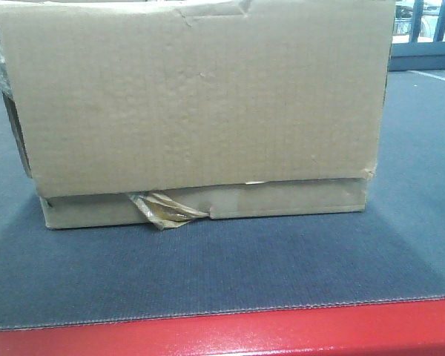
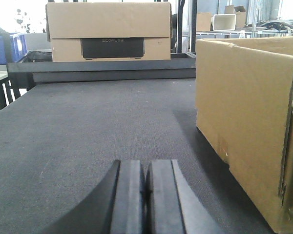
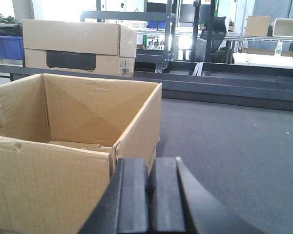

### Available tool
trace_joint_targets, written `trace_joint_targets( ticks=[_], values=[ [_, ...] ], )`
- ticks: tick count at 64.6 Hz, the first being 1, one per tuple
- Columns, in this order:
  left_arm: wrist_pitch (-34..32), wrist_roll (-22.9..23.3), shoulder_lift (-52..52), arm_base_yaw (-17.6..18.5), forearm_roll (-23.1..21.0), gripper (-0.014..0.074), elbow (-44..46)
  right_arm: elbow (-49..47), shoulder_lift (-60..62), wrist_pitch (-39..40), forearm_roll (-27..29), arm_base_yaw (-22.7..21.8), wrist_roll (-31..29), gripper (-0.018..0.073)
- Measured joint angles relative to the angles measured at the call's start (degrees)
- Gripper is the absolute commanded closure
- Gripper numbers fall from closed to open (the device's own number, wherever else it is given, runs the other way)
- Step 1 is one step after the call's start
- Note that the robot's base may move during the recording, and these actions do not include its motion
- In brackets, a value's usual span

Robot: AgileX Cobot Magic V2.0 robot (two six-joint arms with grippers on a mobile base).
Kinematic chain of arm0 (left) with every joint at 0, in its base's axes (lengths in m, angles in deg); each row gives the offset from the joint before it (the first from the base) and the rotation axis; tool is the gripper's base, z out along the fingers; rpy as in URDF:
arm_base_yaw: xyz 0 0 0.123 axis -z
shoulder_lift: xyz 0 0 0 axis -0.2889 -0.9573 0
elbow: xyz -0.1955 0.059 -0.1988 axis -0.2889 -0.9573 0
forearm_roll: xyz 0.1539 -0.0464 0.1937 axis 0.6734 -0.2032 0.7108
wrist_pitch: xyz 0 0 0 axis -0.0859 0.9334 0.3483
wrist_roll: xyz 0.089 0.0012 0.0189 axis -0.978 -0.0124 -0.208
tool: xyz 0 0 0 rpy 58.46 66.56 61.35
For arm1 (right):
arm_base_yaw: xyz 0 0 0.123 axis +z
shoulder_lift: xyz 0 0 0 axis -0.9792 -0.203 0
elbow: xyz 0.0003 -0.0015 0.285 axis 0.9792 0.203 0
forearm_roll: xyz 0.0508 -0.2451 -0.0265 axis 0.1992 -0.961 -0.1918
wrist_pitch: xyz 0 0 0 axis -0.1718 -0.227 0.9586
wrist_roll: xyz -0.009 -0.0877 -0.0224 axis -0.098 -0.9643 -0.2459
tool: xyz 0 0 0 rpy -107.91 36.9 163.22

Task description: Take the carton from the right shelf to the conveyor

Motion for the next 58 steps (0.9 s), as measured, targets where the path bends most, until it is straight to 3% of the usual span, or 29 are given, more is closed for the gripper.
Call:
trace_joint_targets(
  ticks=[58],
  values=[
    [0.0,0.0,0.0,-1.4,0.0,0.0603,0.0,0.0,0.0,0.0,-0.2,0.0,0.0,0.0617]
  ],
)
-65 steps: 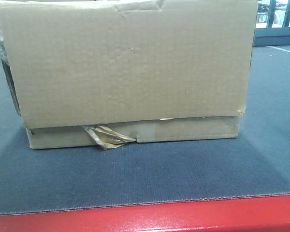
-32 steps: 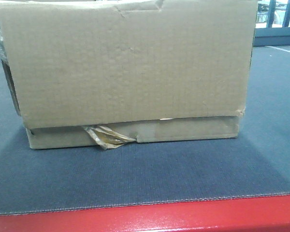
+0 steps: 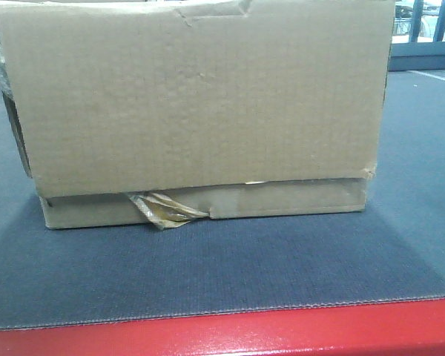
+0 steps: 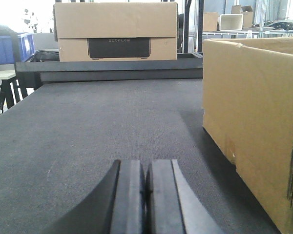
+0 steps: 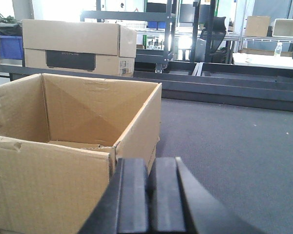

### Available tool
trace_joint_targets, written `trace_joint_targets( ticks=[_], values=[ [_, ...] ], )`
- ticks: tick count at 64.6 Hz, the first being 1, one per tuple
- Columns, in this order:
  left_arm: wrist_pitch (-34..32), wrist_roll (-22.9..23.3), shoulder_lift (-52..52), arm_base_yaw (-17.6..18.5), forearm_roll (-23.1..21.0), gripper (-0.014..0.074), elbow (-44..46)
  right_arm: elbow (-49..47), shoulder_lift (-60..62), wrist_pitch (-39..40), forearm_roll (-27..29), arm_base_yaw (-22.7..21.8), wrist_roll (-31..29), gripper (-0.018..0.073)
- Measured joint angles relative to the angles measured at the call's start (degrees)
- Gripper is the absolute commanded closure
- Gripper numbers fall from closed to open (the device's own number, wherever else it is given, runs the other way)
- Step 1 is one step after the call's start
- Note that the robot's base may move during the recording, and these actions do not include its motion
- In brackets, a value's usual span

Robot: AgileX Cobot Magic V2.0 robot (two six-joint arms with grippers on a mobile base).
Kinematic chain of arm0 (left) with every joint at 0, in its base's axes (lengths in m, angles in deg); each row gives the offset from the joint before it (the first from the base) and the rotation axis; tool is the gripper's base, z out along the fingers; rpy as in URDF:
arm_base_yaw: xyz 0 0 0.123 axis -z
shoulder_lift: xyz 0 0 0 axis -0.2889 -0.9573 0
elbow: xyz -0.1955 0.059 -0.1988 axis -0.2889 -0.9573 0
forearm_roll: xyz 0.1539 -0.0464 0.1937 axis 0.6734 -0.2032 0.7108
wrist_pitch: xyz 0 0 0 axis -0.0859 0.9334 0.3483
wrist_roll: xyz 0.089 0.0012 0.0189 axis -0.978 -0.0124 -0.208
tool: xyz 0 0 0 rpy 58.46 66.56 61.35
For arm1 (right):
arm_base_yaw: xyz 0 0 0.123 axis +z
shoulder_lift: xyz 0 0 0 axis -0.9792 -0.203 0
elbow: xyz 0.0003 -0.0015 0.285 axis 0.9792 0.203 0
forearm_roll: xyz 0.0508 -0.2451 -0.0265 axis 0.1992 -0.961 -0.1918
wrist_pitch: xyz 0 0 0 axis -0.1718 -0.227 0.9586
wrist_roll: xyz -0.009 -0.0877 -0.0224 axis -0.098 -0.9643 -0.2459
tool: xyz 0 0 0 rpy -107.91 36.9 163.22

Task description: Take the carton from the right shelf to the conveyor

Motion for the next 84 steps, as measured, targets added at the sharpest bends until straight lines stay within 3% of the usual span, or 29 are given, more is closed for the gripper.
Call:
trace_joint_targets(
  ticks=[16,31,42,57,84],
  values=[
    [0.0,0.0,0.0,0.0,0.0,0.0603,0.0,0.0,0.0,0.4,1.1,-1.9,-2.5,0.0617],
    [0.0,0.0,0.0,0.0,0.0,0.0603,0.0,4.1,2.3,1.0,6.3,-14.9,-6.5,0.0617],
    [0.0,0.0,0.0,0.0,0.0,0.0603,0.0,12.6,8.4,4.4,7.2,-20.4,-6.9,0.0617],
    [0.0,0.0,0.0,0.0,0.0,0.0603,0.0,24.0,17.2,6.9,7.6,-21.2,-7.2,0.0617],
    [0.0,0.0,0.0,0.0,0.0,0.0603,-0.1,25.0,18.7,6.0,7.6,-21.3,-7.3,0.0617]
  ],
)
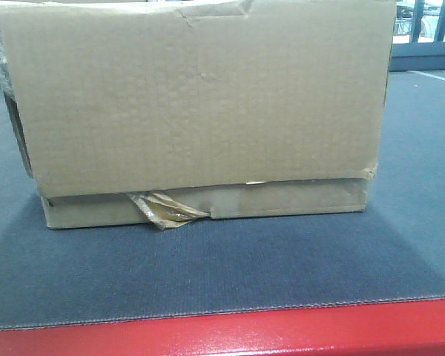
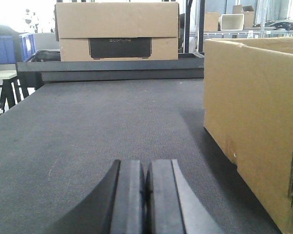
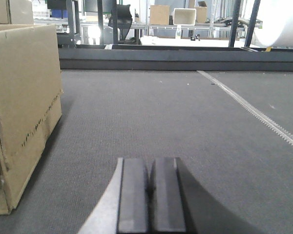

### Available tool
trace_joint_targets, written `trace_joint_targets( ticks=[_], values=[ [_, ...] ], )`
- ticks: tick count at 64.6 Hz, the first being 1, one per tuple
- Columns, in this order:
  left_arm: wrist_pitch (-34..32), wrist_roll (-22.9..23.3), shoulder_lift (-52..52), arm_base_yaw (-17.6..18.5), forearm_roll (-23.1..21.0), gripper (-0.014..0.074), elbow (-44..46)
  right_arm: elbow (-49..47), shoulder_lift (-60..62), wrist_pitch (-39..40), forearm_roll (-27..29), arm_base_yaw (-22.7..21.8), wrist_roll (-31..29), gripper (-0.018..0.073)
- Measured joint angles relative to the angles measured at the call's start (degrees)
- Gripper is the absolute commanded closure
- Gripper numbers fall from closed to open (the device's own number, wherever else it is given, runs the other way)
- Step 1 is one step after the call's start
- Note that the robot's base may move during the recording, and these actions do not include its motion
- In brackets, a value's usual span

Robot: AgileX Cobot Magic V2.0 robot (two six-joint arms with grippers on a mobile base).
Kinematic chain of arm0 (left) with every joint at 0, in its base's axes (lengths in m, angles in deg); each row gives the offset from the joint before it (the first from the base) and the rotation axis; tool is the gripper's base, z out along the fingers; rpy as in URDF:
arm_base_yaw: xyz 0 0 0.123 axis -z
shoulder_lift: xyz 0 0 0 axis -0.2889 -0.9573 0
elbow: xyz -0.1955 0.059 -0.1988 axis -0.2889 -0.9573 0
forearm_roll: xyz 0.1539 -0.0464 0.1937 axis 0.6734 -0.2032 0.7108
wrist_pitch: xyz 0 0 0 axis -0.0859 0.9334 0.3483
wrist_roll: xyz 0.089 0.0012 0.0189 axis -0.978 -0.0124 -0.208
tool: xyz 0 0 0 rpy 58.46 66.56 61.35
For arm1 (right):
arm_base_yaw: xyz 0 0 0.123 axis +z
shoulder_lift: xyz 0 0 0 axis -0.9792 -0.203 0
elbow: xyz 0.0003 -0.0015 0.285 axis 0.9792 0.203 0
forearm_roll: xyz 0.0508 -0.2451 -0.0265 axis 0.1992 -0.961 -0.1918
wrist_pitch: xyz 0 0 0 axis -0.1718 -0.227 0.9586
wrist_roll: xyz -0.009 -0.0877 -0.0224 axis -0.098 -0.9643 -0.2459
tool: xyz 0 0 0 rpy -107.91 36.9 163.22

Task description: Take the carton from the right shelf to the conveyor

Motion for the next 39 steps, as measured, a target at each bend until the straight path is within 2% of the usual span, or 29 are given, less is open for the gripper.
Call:
trace_joint_targets(
  ticks=[39],
  values=[
    [0.0,0.0,0.0,0.0,0.0,0.0603,0.0,0.0,0.0,0.5,0.0,0.0,0.0,0.0617]
  ],
)
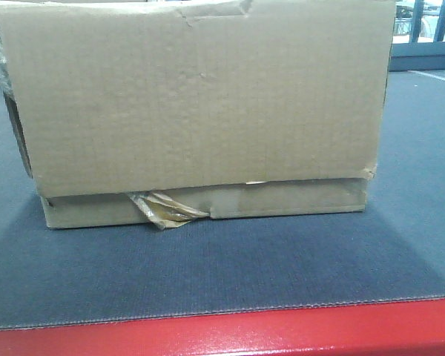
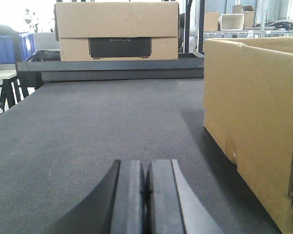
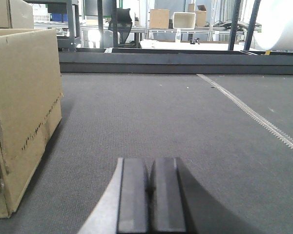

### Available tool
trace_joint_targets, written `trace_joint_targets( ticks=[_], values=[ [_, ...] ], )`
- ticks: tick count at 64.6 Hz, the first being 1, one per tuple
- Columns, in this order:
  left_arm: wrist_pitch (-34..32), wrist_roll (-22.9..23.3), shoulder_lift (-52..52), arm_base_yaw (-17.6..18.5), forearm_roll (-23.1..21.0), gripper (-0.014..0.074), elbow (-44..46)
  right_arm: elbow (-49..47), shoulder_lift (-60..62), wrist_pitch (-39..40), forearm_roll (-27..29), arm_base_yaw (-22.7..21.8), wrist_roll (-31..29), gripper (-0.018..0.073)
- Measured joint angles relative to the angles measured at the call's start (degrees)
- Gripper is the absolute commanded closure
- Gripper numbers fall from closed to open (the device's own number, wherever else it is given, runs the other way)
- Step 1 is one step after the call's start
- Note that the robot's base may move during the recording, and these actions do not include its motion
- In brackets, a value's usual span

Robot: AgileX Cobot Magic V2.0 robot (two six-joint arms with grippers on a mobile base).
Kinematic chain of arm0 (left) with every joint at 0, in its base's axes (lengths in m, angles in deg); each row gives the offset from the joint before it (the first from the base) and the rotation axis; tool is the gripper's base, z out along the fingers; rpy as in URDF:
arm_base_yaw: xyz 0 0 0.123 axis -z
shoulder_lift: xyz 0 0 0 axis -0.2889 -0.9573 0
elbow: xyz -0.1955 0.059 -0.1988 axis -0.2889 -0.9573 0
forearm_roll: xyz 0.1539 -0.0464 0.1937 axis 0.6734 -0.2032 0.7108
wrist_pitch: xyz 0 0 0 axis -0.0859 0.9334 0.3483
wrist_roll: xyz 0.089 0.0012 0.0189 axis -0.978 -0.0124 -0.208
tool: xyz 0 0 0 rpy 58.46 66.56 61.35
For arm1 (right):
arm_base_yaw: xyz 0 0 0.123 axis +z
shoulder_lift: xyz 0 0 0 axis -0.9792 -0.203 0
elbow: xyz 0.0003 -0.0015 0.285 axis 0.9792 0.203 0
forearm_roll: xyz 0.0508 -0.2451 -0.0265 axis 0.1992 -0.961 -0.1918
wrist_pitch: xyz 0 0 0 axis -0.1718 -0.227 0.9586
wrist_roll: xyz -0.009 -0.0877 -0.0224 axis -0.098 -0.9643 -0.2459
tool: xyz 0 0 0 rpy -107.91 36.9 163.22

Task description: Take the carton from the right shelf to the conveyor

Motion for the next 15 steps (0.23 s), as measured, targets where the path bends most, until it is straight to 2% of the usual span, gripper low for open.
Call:
trace_joint_targets(
  ticks=[15],
  values=[
    [0.0,0.0,0.0,0.0,0.0,0.0603,0.0,0.0,0.0,0.1,0.0,0.0,0.0,0.0617]
  ],
)
